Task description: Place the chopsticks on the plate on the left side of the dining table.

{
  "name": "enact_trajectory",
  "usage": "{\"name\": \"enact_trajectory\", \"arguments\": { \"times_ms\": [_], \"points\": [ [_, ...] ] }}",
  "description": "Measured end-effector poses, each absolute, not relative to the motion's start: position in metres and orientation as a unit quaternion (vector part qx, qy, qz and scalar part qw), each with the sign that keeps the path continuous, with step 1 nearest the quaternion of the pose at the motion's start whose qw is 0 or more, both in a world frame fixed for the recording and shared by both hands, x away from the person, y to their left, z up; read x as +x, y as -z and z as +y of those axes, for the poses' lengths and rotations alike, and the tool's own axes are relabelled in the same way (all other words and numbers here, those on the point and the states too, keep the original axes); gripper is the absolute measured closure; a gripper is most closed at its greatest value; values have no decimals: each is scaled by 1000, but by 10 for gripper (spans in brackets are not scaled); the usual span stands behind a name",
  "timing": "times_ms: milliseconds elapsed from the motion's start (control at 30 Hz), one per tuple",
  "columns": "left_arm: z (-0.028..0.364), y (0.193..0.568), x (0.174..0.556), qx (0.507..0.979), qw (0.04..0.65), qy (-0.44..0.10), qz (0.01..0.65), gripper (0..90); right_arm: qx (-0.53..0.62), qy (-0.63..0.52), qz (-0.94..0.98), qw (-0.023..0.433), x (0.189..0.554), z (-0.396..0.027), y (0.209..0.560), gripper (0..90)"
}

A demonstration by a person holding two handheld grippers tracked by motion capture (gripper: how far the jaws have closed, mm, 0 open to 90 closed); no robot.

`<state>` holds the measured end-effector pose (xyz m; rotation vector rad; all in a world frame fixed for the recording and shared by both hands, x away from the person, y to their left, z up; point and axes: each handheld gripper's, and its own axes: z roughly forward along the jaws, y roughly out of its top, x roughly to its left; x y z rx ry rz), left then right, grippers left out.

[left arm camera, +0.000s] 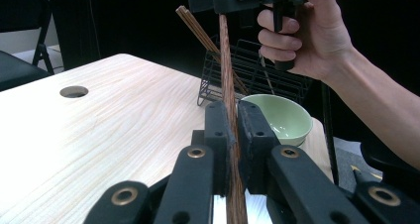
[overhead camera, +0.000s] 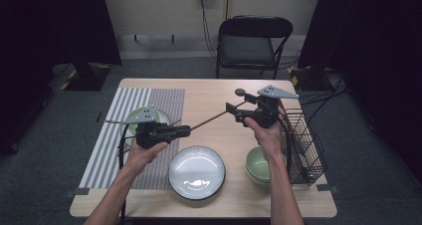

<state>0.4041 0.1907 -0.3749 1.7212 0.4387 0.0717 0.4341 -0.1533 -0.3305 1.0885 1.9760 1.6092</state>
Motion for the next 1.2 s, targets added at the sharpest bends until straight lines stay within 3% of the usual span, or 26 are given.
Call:
{"name": "enact_trajectory", "arguments": {
  "times_ms": [467, 1200],
  "points": [
    [197, 374, 406, 759, 619, -41, 195, 841, 390, -571, 700, 178, 434, -153, 335, 154],
    [239, 389, 402, 766, 594, -71, 235, 841, 381, -547, 728, 159, 435, -130, 358, 184]
  ]
}}
